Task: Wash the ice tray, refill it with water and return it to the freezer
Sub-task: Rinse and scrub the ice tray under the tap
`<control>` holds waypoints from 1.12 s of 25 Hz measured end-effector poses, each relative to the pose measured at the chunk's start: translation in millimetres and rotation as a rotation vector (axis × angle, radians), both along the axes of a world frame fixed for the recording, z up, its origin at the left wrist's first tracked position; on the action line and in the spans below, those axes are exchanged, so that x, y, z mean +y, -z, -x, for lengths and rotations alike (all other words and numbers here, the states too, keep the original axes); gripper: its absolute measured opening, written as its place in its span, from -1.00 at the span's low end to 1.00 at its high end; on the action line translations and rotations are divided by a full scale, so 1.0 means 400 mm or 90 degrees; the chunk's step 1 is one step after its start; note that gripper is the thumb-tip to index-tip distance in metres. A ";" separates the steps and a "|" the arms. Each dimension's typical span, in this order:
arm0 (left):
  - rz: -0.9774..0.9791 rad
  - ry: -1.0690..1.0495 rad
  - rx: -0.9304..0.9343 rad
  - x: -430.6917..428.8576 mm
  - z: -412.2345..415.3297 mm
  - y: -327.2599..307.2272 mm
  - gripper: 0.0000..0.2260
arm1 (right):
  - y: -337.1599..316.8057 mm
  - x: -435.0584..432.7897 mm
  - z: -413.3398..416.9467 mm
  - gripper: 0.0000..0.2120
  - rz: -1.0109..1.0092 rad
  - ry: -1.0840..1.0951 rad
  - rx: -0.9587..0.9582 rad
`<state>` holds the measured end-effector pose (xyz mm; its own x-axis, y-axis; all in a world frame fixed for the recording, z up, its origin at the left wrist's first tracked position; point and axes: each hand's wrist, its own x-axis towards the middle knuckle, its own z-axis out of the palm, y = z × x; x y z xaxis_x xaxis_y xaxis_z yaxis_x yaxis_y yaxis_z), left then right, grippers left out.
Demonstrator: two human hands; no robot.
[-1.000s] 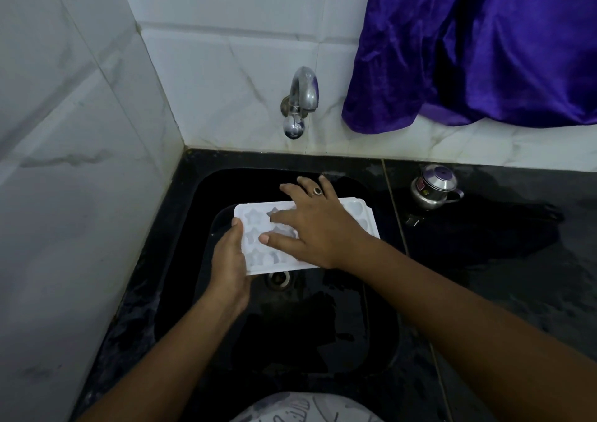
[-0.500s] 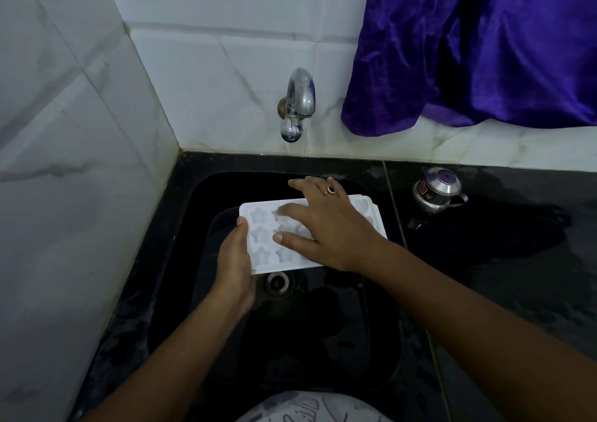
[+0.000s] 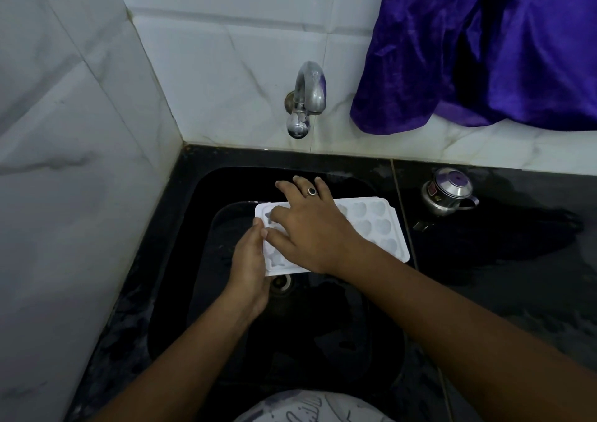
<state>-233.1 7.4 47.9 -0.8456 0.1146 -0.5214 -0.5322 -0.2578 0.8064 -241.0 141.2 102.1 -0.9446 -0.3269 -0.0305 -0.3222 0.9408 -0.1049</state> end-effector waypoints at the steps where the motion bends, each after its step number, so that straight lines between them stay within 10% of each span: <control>1: 0.000 -0.002 0.002 -0.001 0.003 0.000 -0.58 | 0.001 -0.002 0.001 -0.51 0.026 0.001 -0.012; 9: -0.025 0.006 -0.019 0.004 0.011 -0.001 -0.56 | -0.014 0.006 0.026 -0.55 -0.112 -0.028 0.042; 15: -0.032 0.001 -0.011 -0.015 0.024 0.003 -0.57 | -0.029 0.032 0.044 -0.63 0.014 -0.032 -0.069; 21: -0.014 0.006 -0.019 -0.005 0.018 0.004 -0.58 | -0.034 0.003 0.047 -0.58 -0.203 -0.116 0.062; 28: -0.006 -0.006 -0.021 -0.009 0.022 0.011 -0.55 | -0.022 -0.014 0.041 -0.61 -0.044 -0.025 -0.011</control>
